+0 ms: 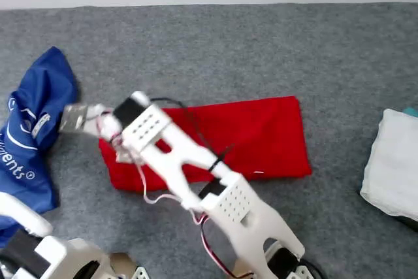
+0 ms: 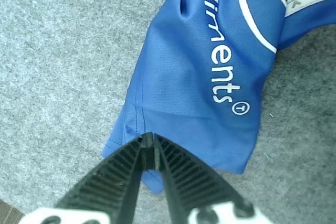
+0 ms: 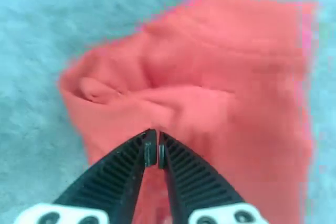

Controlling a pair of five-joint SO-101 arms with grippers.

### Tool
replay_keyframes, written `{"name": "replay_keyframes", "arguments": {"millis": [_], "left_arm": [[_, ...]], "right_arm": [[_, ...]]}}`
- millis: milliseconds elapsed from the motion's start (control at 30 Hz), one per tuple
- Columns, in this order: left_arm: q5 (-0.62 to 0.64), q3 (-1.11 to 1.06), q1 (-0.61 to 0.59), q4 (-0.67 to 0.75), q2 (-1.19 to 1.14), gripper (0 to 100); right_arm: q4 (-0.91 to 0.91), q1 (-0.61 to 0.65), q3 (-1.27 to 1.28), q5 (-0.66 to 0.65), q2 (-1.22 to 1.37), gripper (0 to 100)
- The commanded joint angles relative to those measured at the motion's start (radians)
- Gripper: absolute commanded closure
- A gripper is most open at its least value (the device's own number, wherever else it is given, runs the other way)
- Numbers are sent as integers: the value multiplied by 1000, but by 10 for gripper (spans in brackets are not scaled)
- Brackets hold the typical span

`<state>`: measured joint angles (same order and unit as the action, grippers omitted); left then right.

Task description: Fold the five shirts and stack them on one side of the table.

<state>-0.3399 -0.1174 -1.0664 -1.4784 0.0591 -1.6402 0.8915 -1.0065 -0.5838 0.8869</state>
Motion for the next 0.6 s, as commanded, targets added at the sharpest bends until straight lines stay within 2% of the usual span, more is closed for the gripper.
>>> {"name": "replay_keyframes", "arguments": {"millis": [0, 100, 333, 567], "left_arm": [[-9, 5, 6, 18, 5, 994], [-9, 5, 6, 34, 5, 994], [-9, 5, 8, 37, 8, 994], [-11, 5, 8, 34, 12, 994]], "right_arm": [[-76, -71, -89, 14, -87, 987], [-156, -73, -100, 15, -91, 987], [-154, -96, -3, 23, -97, 988], [-119, -272, 41, -48, 15, 988]]}}
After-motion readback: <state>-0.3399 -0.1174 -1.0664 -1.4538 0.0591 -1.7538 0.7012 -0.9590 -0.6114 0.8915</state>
